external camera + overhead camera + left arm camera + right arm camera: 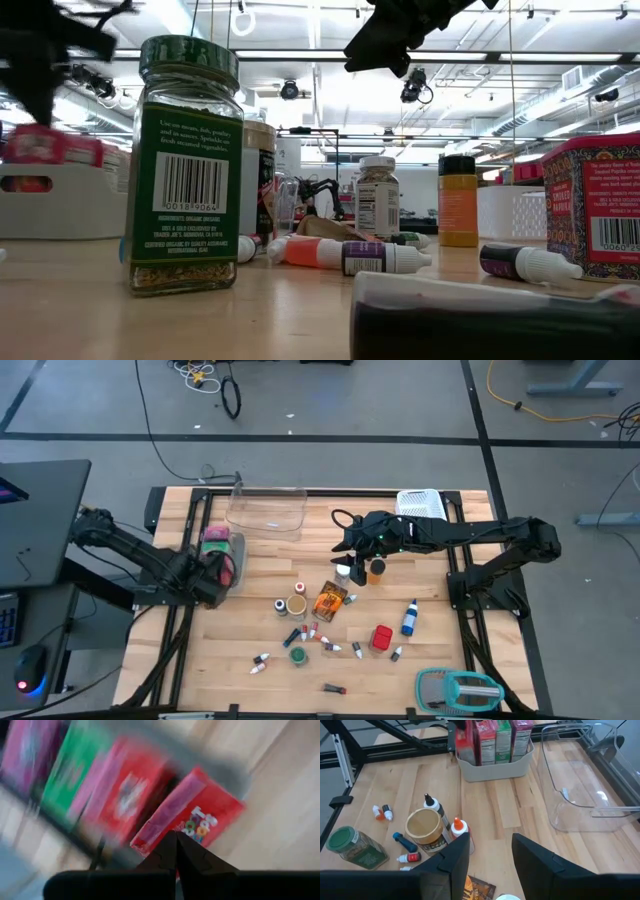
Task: Pick & Place Kitchen Items
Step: Put the red cereal box into the gray bin, then put the gold seasoning bottle into the transparent bin
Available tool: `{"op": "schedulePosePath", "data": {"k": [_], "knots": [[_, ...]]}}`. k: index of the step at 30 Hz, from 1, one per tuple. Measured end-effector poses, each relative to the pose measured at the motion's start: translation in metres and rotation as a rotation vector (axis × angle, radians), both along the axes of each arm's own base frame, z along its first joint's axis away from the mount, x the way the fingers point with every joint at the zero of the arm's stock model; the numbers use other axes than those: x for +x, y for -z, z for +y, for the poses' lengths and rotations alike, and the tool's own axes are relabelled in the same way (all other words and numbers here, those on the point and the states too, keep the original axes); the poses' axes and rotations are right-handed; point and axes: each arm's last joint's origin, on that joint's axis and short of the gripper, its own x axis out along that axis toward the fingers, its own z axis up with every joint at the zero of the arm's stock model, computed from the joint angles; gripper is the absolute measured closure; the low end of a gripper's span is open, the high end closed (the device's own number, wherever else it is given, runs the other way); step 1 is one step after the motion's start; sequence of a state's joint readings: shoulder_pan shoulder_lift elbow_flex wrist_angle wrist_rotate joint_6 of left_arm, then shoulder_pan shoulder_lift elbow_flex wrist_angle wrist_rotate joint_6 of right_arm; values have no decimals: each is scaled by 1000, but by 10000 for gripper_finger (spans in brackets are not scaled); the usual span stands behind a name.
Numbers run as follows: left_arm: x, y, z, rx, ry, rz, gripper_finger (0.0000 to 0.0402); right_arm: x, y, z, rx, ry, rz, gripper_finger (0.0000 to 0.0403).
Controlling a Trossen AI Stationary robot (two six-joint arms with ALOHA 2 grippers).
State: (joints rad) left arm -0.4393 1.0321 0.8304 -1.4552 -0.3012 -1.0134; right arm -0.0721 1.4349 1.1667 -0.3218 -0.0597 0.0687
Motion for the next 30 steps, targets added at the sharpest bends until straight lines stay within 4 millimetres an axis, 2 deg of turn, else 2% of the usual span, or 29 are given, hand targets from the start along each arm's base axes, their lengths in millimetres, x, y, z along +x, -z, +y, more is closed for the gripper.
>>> {"op": "schedulePosePath", "data": {"k": [5, 8, 10, 20, 25, 30], "knots": [[-10, -9, 1, -28, -71, 94, 397, 0, 0, 0, 0, 0, 0, 246], [-8, -12, -1, -36, -31, 6, 397, 0, 0, 0, -1, -1, -2, 246], [-5, -13, 0, 18, -1, -33, 393, 0, 0, 0, -2, -1, -3, 246], [13, -50, 3, 352, 67, -411, 390, 1, -2, 0, -6, -3, -20, 246], [27, -69, -3, 344, 152, -624, 384, -2, -4, 0, -25, -15, -19, 246], [44, -94, -11, 327, 361, -837, 396, -14, -21, 1, -121, -41, -71, 246]]}}
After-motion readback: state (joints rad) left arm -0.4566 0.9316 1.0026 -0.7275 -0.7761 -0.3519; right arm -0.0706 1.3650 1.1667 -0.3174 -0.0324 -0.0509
